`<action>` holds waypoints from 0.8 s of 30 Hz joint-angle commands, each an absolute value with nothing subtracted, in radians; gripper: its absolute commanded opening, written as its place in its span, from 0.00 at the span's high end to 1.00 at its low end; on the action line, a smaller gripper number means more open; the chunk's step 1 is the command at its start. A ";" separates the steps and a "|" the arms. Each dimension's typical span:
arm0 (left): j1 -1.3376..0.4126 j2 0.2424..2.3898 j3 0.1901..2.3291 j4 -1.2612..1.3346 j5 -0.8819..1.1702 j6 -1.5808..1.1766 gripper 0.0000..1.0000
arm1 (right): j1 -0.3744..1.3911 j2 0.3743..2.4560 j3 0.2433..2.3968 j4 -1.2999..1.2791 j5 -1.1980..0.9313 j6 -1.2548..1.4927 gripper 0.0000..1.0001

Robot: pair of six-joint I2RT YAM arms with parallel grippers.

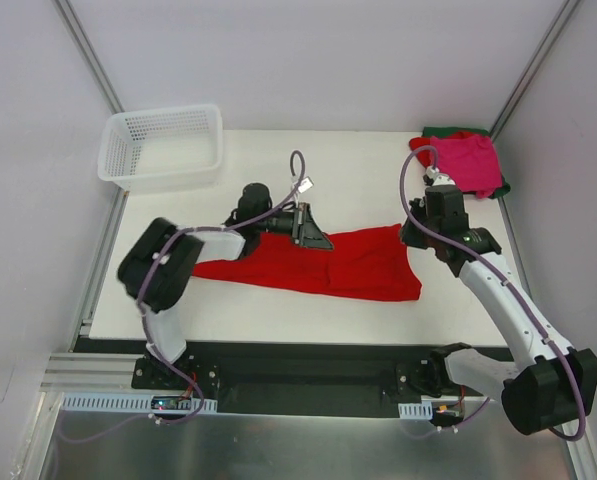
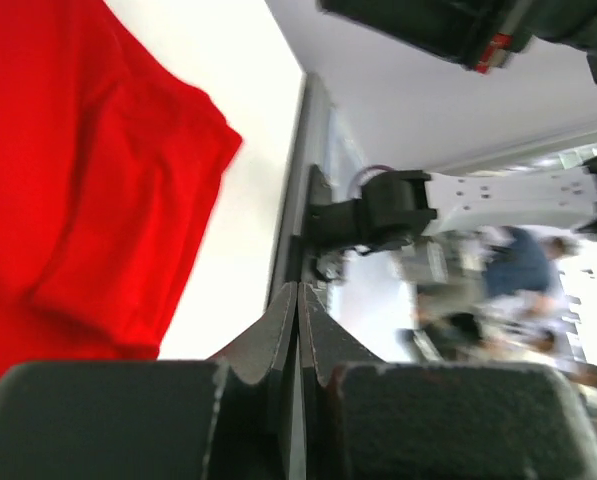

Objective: Fold and stack the t-shirts
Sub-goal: Fold the other side of the tshirt into a rectangle

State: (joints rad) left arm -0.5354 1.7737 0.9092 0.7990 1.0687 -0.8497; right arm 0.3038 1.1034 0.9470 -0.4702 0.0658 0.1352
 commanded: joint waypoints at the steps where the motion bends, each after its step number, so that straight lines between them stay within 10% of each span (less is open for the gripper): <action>1: -0.595 2.099 0.958 1.654 1.168 -1.412 1.00 | 0.296 1.085 0.942 -0.497 0.035 0.112 0.99; 24: -0.707 2.160 0.997 1.000 1.072 -0.953 1.00 | 0.288 1.058 0.899 -0.526 0.072 0.112 0.99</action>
State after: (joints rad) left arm -0.7006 2.1277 0.9726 1.0512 1.0908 -1.0378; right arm 0.2958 1.0874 0.9009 -0.5217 0.0631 0.1184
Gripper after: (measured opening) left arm 0.003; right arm 0.013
